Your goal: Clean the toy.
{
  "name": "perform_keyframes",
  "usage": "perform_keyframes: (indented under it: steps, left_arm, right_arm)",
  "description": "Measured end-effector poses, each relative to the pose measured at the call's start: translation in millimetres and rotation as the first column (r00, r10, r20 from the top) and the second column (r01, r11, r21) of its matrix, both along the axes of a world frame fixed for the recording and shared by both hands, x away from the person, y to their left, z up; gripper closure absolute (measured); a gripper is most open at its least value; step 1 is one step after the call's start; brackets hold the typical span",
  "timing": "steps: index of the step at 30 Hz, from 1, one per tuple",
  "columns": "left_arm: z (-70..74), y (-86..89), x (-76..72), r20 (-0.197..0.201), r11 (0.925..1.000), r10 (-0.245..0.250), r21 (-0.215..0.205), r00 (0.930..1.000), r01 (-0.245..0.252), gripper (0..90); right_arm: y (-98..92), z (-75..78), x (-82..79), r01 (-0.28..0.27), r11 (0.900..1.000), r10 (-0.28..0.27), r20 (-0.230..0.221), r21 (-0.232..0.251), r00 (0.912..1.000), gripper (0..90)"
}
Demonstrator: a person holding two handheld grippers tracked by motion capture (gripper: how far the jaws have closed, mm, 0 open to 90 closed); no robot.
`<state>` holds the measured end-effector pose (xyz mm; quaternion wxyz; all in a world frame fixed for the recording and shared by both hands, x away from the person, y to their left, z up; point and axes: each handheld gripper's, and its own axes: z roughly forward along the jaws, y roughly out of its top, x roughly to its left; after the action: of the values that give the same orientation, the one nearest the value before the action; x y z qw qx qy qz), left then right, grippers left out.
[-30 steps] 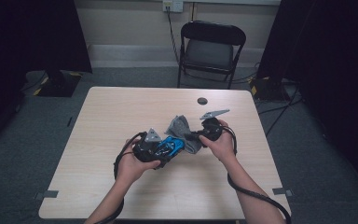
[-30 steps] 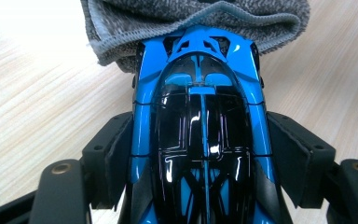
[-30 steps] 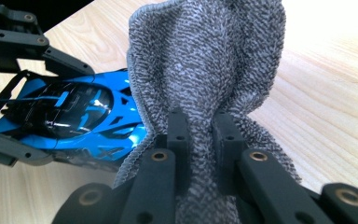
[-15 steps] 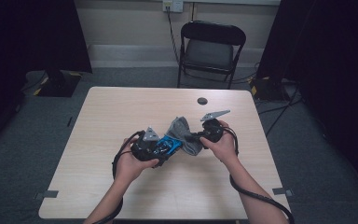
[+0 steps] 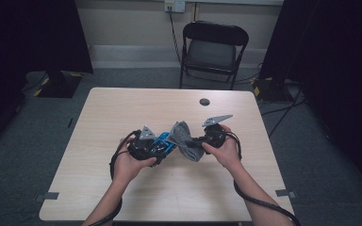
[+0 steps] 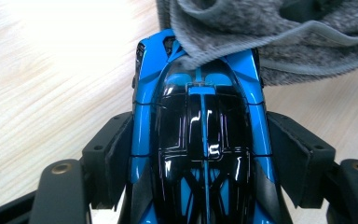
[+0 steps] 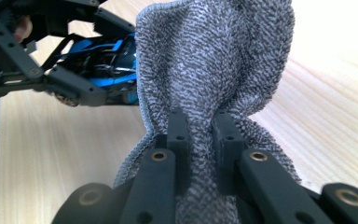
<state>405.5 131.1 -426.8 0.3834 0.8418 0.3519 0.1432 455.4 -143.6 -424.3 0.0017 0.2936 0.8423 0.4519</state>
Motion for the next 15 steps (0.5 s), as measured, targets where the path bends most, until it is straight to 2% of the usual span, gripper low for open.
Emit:
perform_keyframes:
  steps: [15]
  left_arm:
    - [-2.7,9.3,4.4,0.008,0.9993,0.037,0.001,0.9993,-0.037,28.2]
  right_arm:
    - [4.3,-6.4,-15.9,-0.056,0.998,0.056,-0.007,0.029,0.9984,80.4]
